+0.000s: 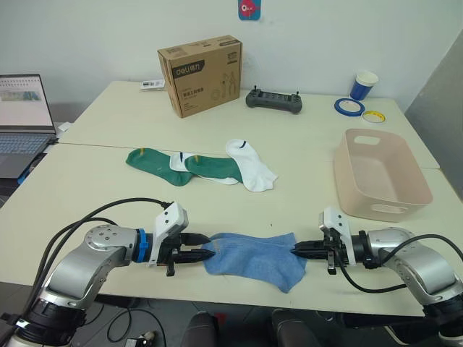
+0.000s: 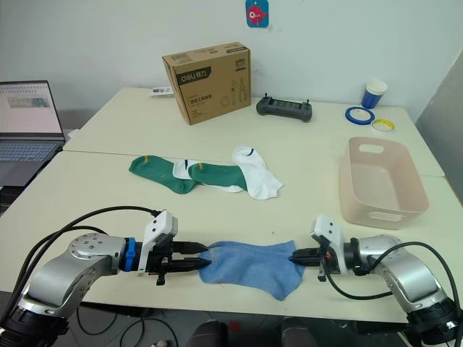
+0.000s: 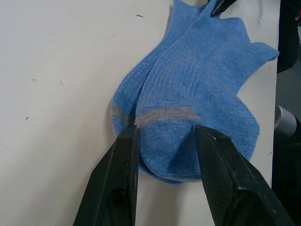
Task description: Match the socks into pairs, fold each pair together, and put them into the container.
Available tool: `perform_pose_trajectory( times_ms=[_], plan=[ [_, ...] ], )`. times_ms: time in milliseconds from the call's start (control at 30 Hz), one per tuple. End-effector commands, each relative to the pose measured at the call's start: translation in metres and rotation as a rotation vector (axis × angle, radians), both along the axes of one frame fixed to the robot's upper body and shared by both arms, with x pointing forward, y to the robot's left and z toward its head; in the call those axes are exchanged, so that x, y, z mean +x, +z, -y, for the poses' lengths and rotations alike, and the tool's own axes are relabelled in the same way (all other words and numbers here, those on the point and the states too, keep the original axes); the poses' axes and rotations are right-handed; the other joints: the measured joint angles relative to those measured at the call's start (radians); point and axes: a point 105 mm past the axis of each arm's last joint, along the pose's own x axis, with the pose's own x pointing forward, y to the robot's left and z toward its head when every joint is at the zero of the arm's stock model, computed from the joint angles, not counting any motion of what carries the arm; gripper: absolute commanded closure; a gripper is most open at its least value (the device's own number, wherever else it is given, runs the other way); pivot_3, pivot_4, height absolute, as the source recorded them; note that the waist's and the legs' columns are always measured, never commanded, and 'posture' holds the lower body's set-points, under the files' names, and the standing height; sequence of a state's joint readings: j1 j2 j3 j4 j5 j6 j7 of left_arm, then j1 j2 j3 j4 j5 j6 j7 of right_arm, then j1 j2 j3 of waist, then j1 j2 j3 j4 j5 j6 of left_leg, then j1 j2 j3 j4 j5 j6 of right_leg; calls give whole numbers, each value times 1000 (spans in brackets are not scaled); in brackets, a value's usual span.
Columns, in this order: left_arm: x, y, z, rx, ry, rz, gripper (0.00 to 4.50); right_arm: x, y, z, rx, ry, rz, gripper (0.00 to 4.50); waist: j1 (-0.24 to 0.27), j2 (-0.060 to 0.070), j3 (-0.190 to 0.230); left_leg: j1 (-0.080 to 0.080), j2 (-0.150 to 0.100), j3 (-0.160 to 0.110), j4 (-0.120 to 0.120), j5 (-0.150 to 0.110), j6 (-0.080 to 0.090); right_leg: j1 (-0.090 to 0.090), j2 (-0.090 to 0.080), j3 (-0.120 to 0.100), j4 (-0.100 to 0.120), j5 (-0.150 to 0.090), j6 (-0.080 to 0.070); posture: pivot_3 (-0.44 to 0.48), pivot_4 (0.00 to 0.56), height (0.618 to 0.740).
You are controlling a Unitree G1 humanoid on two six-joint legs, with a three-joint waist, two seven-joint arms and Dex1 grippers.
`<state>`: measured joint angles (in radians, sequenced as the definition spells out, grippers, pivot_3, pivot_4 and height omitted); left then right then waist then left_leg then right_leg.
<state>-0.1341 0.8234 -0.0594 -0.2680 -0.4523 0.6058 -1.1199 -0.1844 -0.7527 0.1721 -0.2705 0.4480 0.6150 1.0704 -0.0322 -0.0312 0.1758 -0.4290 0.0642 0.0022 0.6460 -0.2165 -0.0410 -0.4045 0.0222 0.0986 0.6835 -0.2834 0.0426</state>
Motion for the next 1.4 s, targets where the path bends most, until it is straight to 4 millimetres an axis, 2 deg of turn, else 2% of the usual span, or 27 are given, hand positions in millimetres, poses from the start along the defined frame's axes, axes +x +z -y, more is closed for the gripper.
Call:
perform_pose_trajectory(
  times_ms=[33,133,533,633,767,1200,1400],
  plan=[
    [3,3,-4,25,5,28,2626,1,16,-1,21,19,59,4435,0,0,0,0,0,0,0,0,0,0,0,0,0,0,0,0,150,740],
    [4,3,-7,29,8,27,2626,0,15,-1,19,20,53,4435,0,0,0,0,0,0,0,0,0,0,0,0,0,0,0,0,150,740],
    [-4,6,4,-18,-35,6,2626,-1,19,-2,24,29,57,4435,0,0,0,0,0,0,0,0,0,0,0,0,0,0,0,0,150,740],
    [-2,7,3,-23,-27,15,3241,-2,23,-5,31,36,58,4500,0,0,0,0,0,0,0,0,0,0,0,0,0,0,0,0,150,740],
    [-2,8,3,-30,-30,14,4440,-3,28,-7,39,41,61,4500,0,0,0,0,0,0,0,0,0,0,0,0,0,0,0,0,150,740],
    [-17,21,2,-83,-43,-35,4477,-26,51,-9,64,92,3,4500,0,0,0,0,0,0,0,0,0,0,0,0,0,0,0,0,150,740],
    [-17,29,2,-108,-40,-39,4477,-24,51,-9,55,71,13,4500,0,0,0,0,0,0,0,0,0,0,0,0,0,0,0,0,150,740]
  ],
)
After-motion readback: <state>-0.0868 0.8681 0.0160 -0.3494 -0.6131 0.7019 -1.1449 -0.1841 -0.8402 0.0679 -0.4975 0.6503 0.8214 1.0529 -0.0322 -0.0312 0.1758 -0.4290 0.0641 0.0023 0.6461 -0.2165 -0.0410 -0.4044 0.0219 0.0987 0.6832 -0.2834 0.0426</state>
